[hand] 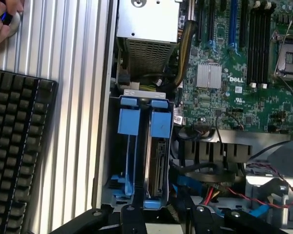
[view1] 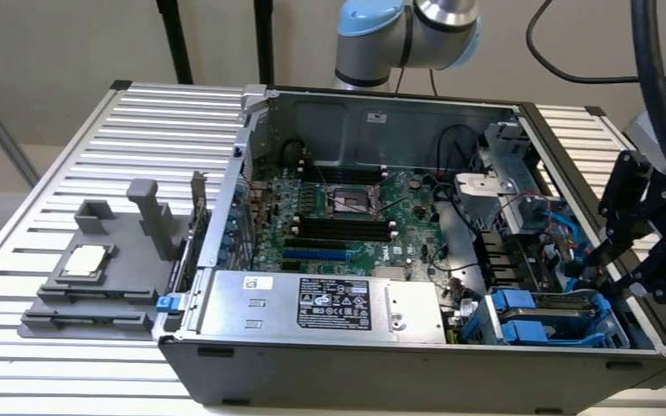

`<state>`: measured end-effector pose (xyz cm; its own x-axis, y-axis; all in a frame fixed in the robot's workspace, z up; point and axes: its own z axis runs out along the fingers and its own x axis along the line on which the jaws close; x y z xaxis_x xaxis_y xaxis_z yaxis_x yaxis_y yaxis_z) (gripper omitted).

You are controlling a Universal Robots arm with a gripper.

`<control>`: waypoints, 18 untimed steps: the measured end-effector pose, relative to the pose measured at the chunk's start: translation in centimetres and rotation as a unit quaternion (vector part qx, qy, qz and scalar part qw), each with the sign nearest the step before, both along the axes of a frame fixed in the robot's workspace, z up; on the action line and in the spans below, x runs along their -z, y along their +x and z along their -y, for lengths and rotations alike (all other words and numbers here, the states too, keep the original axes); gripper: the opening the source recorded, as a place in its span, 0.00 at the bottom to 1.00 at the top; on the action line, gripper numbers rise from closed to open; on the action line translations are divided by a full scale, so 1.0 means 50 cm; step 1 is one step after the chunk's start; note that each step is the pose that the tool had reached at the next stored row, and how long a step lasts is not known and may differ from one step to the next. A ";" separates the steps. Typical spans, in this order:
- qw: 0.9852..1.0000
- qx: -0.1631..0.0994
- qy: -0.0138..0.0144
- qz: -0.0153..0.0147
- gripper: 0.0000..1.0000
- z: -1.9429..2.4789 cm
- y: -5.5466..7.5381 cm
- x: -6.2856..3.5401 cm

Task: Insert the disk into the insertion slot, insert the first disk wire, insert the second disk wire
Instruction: 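Insert the first disk wire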

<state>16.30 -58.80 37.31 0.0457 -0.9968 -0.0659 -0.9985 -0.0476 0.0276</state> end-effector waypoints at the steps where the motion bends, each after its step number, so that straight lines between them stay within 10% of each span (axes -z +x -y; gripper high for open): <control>1: 1.000 0.000 0.000 0.000 0.40 -0.0033 -0.004 0.004; 9: 1.000 0.000 -0.002 0.003 0.40 -0.0430 -0.013 0.031; 18: 1.000 -0.001 -0.002 0.003 0.48 -0.0345 -0.036 0.034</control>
<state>14.51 -57.07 35.63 0.0478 -0.9970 -0.0610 -0.9986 -0.0491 0.0210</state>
